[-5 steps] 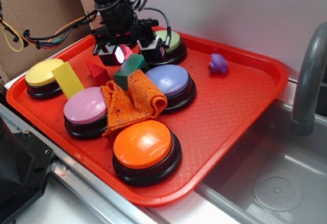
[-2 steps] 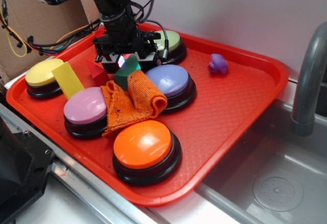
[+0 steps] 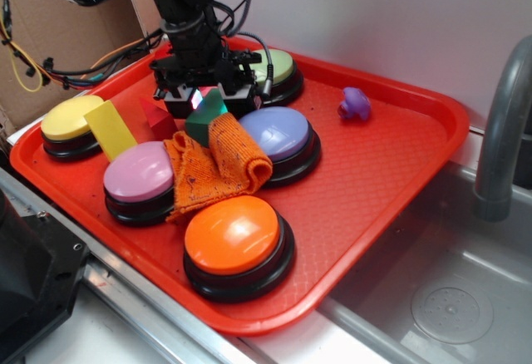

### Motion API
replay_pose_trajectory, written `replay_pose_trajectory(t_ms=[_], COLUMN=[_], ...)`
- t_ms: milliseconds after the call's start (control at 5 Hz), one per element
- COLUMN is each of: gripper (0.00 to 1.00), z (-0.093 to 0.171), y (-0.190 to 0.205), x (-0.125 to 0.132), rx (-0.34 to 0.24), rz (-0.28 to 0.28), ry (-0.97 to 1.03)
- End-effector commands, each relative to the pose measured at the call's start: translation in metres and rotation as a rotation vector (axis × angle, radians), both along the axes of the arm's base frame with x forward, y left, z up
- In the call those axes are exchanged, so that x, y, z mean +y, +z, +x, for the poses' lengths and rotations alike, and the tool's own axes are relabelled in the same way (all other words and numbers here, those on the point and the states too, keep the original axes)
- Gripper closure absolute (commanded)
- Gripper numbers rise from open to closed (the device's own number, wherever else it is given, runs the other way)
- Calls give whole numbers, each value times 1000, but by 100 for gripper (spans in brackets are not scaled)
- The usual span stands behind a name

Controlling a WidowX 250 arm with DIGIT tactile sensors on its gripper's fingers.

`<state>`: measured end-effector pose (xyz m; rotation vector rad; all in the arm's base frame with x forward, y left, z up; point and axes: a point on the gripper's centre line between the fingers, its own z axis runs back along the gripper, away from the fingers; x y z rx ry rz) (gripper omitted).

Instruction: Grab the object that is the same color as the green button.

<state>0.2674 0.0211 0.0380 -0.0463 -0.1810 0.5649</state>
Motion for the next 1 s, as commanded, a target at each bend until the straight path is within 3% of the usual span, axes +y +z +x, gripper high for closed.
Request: replay_pose_trajectory(t_ms=[0, 200, 400, 600, 800], gripper=[100, 100, 100, 100, 100], z=[5, -7, -22, -41, -50], y=[101, 145, 162, 167, 167], x=[-4, -22, -35, -42, -46], rx=[-67, -25, 18, 61, 45], rz=[148, 139, 128, 75, 52], ry=[-135, -268, -303, -300, -250])
